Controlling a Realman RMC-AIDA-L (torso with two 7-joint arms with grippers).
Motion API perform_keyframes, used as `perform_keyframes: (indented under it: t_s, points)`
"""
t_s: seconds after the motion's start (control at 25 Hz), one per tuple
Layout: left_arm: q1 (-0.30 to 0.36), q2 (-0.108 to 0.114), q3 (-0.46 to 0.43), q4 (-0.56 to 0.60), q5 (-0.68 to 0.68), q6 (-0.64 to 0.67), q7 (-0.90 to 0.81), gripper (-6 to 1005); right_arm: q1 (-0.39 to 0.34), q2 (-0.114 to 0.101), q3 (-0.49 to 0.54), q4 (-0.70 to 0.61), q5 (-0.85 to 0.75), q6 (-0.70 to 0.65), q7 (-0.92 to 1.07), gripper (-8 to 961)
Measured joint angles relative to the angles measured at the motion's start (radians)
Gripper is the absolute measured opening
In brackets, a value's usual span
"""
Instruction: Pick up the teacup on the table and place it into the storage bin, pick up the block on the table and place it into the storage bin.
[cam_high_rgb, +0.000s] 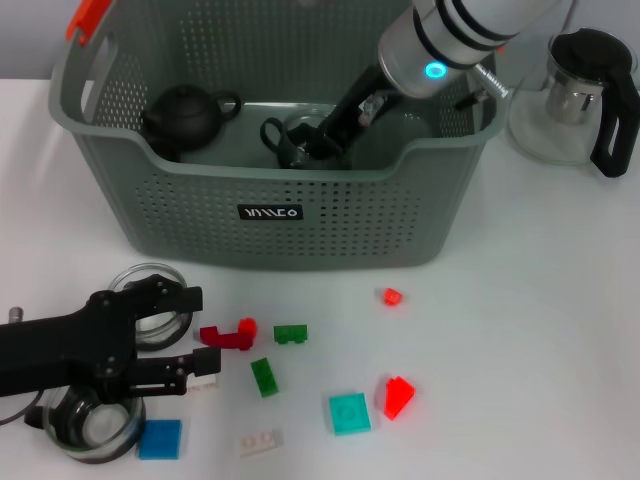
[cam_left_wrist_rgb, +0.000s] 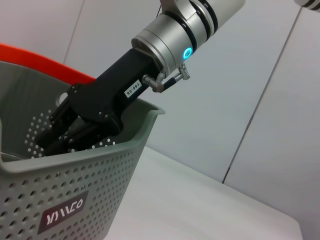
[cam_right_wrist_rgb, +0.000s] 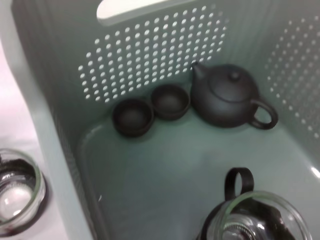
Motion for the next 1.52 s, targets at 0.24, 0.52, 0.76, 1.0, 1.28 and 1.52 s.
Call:
perform_keyframes:
  t_s: [0.24,0.52,0.76,1.0,1.28,1.52]
  points:
    - [0.006,0.001,-0.002,0.002,-0.006,0.0,0.0,873,-0.133,-0.002,0.08,-0.298,0.063,-0.069,0.009,363]
    - [0.006,0.0,-0.012,0.002,-0.007,0.0,0.0,872,-0.529,-0.019,0.219,-0.746,0.749,-0.237,-0.283,640]
    - [-0.005,-0.001,-0.012,0.002,-0.007,-0.009,0.002,872,-0.811,-0.019,0.369,-0.56,1.24,-0.639,-0.713,637]
    - [-0.013,0.001,-0.012,0.005,-0.007,-0.011,-0.001,873,-0.963,-0.023,0.481,-0.443,1.079,-0.893,-0.901,634]
    - [-0.011,0.012,-0.06,0.029,-0.007,0.033,-0.002,873,-1.028,-0.02,0.601,-0.345,0.709,-0.879,-1.005,624]
    - [0.01,0.036,-0.087,0.231,0.004,0.075,-0.257,862,-0.998,-0.022,0.652,-0.292,0.565,-0.856,-1.017,621]
